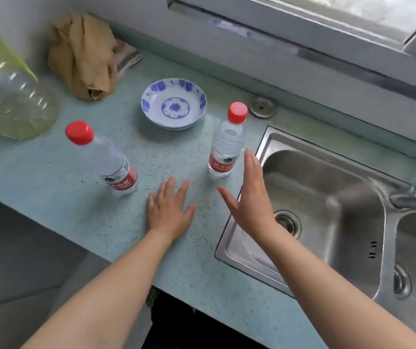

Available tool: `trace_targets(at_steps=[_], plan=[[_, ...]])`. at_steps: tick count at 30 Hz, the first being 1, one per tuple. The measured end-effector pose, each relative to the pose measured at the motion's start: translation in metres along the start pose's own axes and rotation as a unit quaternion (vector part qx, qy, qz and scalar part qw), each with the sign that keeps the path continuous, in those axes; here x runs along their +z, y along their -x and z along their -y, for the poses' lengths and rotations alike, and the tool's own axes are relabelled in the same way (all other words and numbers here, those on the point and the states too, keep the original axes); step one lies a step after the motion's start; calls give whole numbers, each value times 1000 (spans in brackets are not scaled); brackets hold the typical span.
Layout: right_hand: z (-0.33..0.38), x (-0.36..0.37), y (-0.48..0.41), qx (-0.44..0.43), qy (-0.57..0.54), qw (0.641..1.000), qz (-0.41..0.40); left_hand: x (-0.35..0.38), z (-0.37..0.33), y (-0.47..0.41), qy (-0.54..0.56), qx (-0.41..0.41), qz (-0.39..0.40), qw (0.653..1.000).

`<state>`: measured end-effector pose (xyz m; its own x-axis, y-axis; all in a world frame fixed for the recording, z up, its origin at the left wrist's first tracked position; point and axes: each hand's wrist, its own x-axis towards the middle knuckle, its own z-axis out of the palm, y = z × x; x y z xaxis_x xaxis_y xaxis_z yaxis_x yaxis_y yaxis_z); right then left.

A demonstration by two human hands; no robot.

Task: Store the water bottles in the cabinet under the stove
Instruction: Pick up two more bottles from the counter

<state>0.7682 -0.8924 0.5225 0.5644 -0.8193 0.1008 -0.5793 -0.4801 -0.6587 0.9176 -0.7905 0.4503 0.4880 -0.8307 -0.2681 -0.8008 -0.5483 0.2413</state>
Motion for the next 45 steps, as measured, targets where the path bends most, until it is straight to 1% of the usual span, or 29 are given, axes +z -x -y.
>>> trace_targets(at_steps=[3, 5, 12, 16, 20, 23, 25, 28, 30, 33, 36, 39, 42, 45], plan=[[-13, 11, -20, -11, -32, 998, -48, 15, 7, -7, 8, -6, -58, 998], [-16, 17, -33, -27, -50, 996, -74, 15, 8, -8, 1, -4, -76, 997], [-13, 43, -56, -6, -158, 980, -122, 19, 8, -9, -13, -8, -71, 997], [-14, 49, -68, -15, -177, 973, -146, 19, 10, -11, -22, -3, -71, 997], [-11, 42, -70, -20, -170, 977, -125, 21, 11, -11, -28, 0, -77, 997], [-10, 29, -54, -27, -141, 984, -107, 20, 12, -11, -37, 3, -63, 997], [-11, 21, -36, -36, -125, 988, -84, 18, 12, -12, -35, 8, -41, 999], [-9, 12, -11, -51, -108, 992, -30, 9, 18, -3, -24, 35, 16, 999], [-2, 14, 2, -41, -108, 993, -10, -3, 29, 11, -12, 59, 34, 998], [15, 27, 16, -14, -141, 990, -7, -19, 56, 45, -14, 78, 37, 996], [31, 42, 21, -2, -161, 987, 0, -29, 95, 73, -41, 57, 47, 996], [47, 50, 19, 3, -154, 988, 6, -48, 128, 76, -25, 18, -12, 999], [60, 55, 16, 18, -148, 989, 7, -72, 143, 55, 26, -13, -71, 997], [67, 57, 14, 35, -143, 989, -4, -95, 143, 27, 96, -3, -133, 987]])
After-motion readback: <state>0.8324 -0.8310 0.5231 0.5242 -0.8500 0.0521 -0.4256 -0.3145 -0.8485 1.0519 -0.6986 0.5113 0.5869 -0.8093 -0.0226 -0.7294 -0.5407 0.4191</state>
